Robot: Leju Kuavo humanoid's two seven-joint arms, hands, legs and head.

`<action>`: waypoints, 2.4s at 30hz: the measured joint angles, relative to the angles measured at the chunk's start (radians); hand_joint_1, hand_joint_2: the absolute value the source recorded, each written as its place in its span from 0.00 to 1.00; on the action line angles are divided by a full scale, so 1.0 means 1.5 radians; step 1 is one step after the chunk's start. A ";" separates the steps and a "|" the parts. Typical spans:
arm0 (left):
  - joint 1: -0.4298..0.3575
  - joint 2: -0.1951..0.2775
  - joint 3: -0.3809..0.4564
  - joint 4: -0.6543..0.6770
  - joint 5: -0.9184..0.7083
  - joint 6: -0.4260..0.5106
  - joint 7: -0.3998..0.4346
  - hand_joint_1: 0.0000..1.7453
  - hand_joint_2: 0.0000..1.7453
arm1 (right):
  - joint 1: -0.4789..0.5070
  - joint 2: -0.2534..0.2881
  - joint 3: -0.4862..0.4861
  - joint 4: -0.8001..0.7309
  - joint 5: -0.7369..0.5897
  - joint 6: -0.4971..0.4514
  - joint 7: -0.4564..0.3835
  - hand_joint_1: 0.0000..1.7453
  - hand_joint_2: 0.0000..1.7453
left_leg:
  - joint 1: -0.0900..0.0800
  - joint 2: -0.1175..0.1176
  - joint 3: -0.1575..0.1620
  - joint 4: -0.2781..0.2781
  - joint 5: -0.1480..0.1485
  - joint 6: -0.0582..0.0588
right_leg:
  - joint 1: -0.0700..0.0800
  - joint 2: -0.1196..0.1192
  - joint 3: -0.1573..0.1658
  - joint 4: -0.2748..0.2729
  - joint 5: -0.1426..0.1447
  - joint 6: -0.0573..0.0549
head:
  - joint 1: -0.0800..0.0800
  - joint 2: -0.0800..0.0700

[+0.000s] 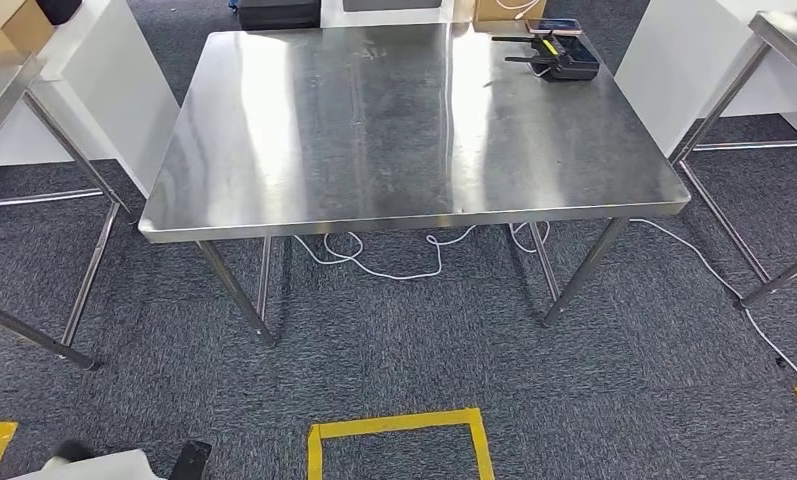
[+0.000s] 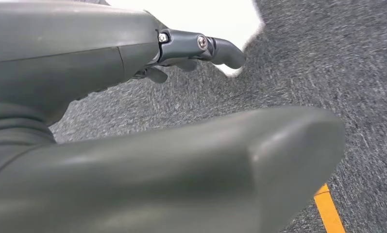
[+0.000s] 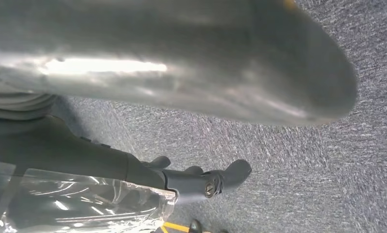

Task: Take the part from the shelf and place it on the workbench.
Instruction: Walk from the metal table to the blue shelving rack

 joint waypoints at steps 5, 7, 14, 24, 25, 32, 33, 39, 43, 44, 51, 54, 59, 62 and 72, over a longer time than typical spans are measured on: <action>-0.003 -0.001 0.000 0.000 -0.006 -0.001 0.001 0.00 0.00 | 0.001 0.001 0.000 0.000 -0.002 0.000 0.007 0.00 0.00 | -0.002 0.006 -0.018 -0.022 0.034 0.029 | 0.002 0.001 -0.031 0.043 -0.031 0.008 | 0.003 0.000; -0.004 -0.002 0.000 0.000 -0.007 -0.001 0.003 0.00 0.00 | 0.001 -0.001 0.000 0.000 -0.003 0.000 0.010 0.00 0.00 | -0.004 0.008 -0.035 -0.021 0.047 0.033 | 0.001 0.002 -0.061 0.131 -0.086 -0.001 | 0.008 0.000; -0.005 -0.002 0.000 0.000 -0.007 0.000 0.005 0.00 0.00 | -0.001 -0.002 0.002 0.000 0.000 0.000 0.015 0.00 0.00 | -0.009 0.012 -0.079 -0.017 0.086 0.021 | 0.003 0.004 0.075 0.004 -0.058 0.022 | 0.010 0.000; -0.002 -0.001 0.000 0.000 -0.005 0.004 0.005 0.00 0.00 | 0.000 -0.001 0.010 0.001 0.003 0.001 0.016 0.00 0.00 | -0.001 0.007 -0.135 0.181 -0.051 -0.008 | 0.002 0.000 0.033 -0.021 -0.014 -0.026 | 0.004 0.000; -0.002 -0.001 0.000 0.000 -0.005 0.004 0.005 0.00 0.00 | 0.001 -0.001 0.010 0.001 0.003 0.001 0.016 0.00 0.00 | 0.000 0.007 -0.123 0.185 -0.043 -0.008 | 0.003 0.000 0.021 -0.017 -0.008 -0.024 | 0.004 0.000; -0.005 0.000 0.000 0.000 -0.006 0.005 0.005 0.00 0.00 | 0.000 0.001 0.011 0.001 0.002 0.001 0.017 0.00 0.00 | -0.009 0.003 0.014 -0.015 -0.007 0.015 | 0.005 0.000 -0.017 -0.005 0.026 0.000 | 0.003 0.000; -0.006 -0.001 0.000 0.000 -0.006 0.005 0.005 0.00 0.00 | 0.001 0.002 0.012 0.001 0.002 0.001 0.017 0.00 0.00 | -0.008 0.005 0.009 -0.018 0.001 0.020 | 0.005 0.000 -0.020 -0.003 0.027 0.004 | 0.002 0.000; -0.007 -0.002 0.000 0.000 -0.006 0.006 0.006 0.00 0.00 | 0.001 -0.001 0.015 0.001 0.003 0.000 0.018 0.00 0.75 | -0.006 0.011 -0.047 -0.026 0.053 0.034 | 0.005 0.003 -0.072 0.180 -0.101 -0.005 | 0.010 0.000; -0.008 -0.002 0.000 0.000 -0.006 0.006 0.007 0.00 0.00 | 0.000 -0.003 0.020 0.001 0.014 -0.009 0.033 0.00 0.75 | -0.007 0.013 -0.083 -0.021 0.085 0.024 | 0.002 0.003 0.026 0.106 -0.057 0.022 | 0.012 0.000; -0.008 -0.002 0.000 0.000 -0.007 0.006 0.008 0.00 0.00 | -0.001 -0.004 0.022 0.001 0.017 -0.012 0.042 0.00 0.50 | -0.008 0.013 -0.089 -0.018 0.091 0.021 | 0.003 0.003 0.066 0.048 -0.060 0.020 | 0.011 0.000; -0.005 -0.002 0.000 0.000 -0.012 0.010 0.006 0.00 0.00 | 0.002 -0.006 0.027 0.001 0.020 -0.012 0.072 0.00 0.00 | -0.003 0.009 -0.124 0.046 0.048 -0.003 | -0.002 0.001 0.095 -0.038 -0.066 -0.023 | 0.007 0.000; -0.004 -0.002 0.000 0.000 -0.013 0.011 0.008 0.00 0.00 | 0.003 -0.007 0.027 0.001 0.008 -0.001 0.069 0.00 0.00 | 0.001 0.008 -0.159 0.176 -0.029 -0.010 | 0.002 0.000 0.076 -0.036 -0.052 -0.030 | 0.006 0.000; -0.003 -0.001 0.000 0.000 -0.014 0.011 0.010 0.00 0.00 | 0.003 -0.006 0.027 0.001 -0.001 0.009 0.068 0.00 0.00 | 0.002 -0.017 -0.044 0.043 0.018 0.002 | 0.004 0.011 0.055 -0.022 -0.041 -0.023 | 0.006 0.000; 0.000 0.000 0.000 0.000 -0.017 0.012 0.013 0.00 0.00 | 0.000 -0.004 0.027 0.001 -0.003 0.009 0.068 0.00 0.00 | -0.002 -0.029 -0.017 -0.007 0.021 0.011 | 0.002 0.023 0.043 -0.019 -0.032 -0.009 | 0.004 0.000; -0.003 -0.003 -0.001 0.000 -0.021 0.013 0.021 0.00 0.00 | 0.006 -0.009 0.026 0.001 -0.005 0.012 0.072 0.00 0.00 | 0.000 0.038 -0.031 -0.026 0.042 0.023 | -0.003 0.006 -0.034 0.134 -0.090 0.019 | 0.011 0.000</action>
